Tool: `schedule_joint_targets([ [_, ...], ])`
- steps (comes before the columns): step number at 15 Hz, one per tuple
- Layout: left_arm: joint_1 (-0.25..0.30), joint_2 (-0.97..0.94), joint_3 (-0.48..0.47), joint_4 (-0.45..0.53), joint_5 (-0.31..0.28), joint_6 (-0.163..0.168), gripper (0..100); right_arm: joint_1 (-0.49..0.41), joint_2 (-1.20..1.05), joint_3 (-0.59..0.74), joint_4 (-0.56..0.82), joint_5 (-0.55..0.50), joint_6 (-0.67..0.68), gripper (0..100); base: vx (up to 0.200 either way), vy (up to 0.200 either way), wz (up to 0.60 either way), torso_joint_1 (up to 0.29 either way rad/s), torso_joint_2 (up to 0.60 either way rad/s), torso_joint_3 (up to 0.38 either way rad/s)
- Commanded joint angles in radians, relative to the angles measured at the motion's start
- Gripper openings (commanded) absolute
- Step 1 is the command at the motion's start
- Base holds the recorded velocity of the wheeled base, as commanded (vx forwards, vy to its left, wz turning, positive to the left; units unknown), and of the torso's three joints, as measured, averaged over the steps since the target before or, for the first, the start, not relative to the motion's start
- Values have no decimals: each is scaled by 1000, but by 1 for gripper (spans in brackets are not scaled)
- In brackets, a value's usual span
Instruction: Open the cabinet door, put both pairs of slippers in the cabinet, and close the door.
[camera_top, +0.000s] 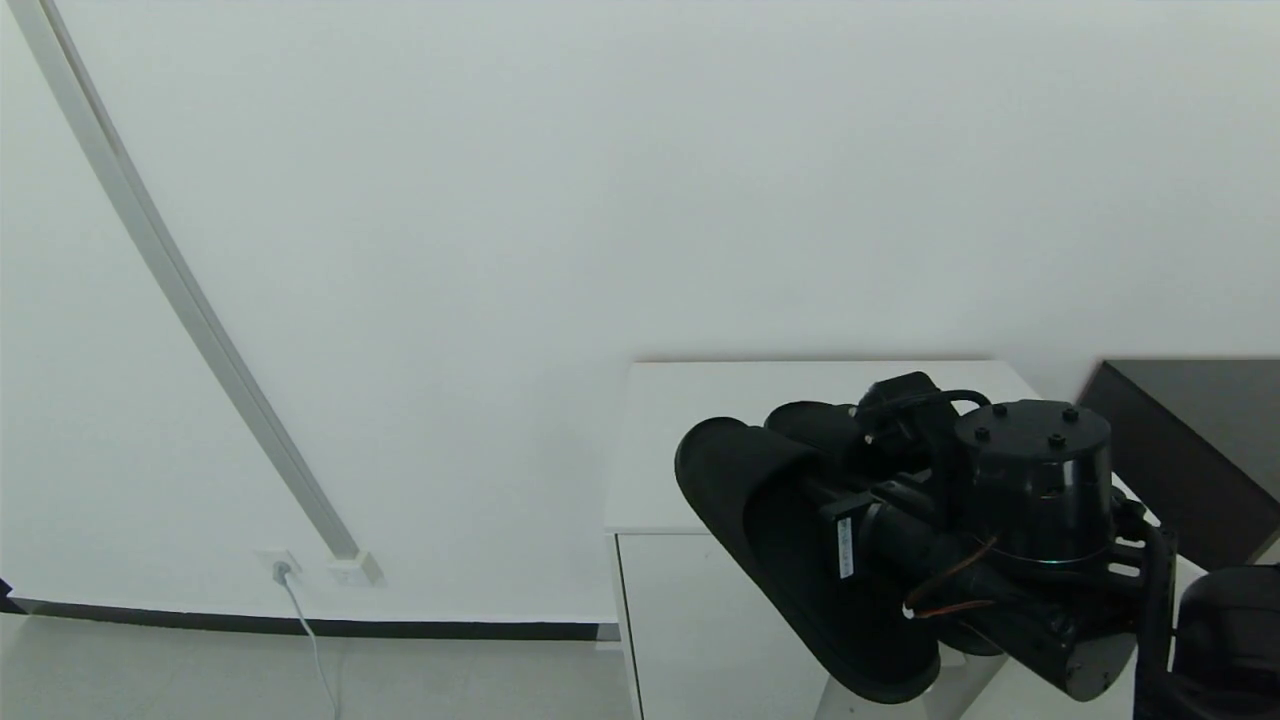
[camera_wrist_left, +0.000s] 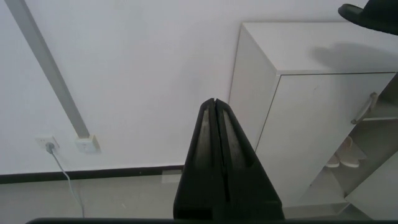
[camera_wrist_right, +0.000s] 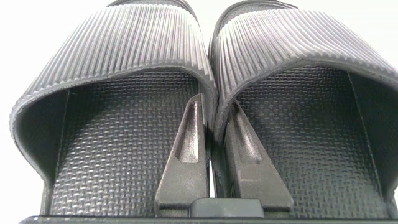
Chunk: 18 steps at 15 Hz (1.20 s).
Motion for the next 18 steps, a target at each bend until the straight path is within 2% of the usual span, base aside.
schedule_joint_targets([
  [1,0,1,0,0,-1,0,0,3,0,4,-1,1,1,0,0,0,0,0,0,0],
  [10,0,1,0,0,1,0,0,13,-3,10,-4,0,35,0,-200,0,0,-2,2,2],
  [18,0,1,0,0,1,0,0,14,-2,23,-6,1,32,0,0,0,0,0,0,0],
])
